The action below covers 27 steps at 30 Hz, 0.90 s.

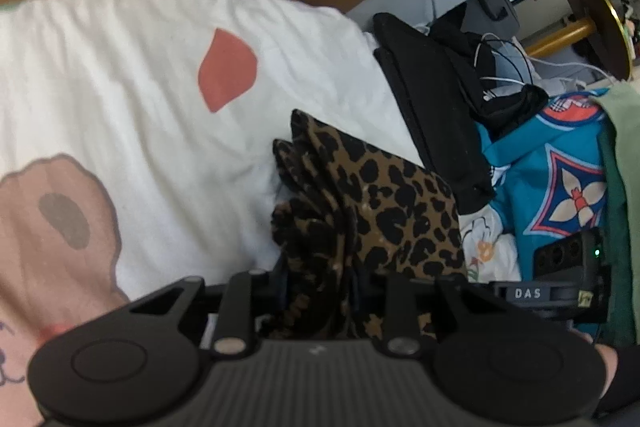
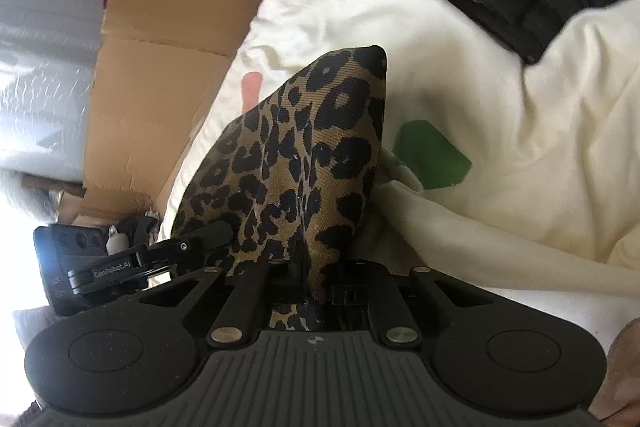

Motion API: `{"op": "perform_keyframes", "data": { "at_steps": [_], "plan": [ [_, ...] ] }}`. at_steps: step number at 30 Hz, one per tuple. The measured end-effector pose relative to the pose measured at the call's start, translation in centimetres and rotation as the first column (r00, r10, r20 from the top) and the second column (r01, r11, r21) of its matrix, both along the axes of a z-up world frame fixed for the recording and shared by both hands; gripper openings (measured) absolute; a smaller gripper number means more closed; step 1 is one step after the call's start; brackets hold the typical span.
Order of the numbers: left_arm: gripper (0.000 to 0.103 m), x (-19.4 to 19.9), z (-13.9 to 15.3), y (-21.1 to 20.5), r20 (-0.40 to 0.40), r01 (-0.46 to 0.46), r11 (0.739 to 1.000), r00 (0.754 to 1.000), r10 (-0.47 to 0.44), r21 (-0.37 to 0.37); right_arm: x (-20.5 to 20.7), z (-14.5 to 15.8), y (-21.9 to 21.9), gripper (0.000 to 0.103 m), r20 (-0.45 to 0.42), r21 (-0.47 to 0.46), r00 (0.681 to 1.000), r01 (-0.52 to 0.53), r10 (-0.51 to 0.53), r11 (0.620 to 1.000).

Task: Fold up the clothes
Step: 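Carry the held trousers bundle with both grippers toward the black clothes pile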

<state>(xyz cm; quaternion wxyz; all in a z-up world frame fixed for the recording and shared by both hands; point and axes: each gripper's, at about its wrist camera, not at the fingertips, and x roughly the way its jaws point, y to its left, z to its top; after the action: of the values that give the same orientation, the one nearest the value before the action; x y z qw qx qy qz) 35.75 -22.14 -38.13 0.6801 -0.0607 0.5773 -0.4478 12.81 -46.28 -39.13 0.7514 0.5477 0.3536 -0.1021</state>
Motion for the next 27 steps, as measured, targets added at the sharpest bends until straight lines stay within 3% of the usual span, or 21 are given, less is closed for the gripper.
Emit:
{"op": "perform_keyframes", "data": {
  "at_steps": [7,14,27],
  "plan": [
    [0.028,-1.8,2.8,0.4,0.077,-0.052,0.998,0.996,0.050,0.027,0.4,2.3,0.5,0.005,0.006,-0.075,0.999,-0.043,0.044,0.996],
    [0.028,-3.0,5.9,1.4,0.087,-0.118,0.993,0.990,0.116,0.027,0.8,5.5,1.2,0.005,0.016,-0.143,0.996,-0.084,0.087,0.986],
    [0.028,-5.3,13.4,2.2,0.128,-0.198,0.980,0.972,0.196,0.006,0.0,14.1,1.6,0.005,0.066,-0.267,0.988,-0.116,0.138,0.957]
  ]
}}
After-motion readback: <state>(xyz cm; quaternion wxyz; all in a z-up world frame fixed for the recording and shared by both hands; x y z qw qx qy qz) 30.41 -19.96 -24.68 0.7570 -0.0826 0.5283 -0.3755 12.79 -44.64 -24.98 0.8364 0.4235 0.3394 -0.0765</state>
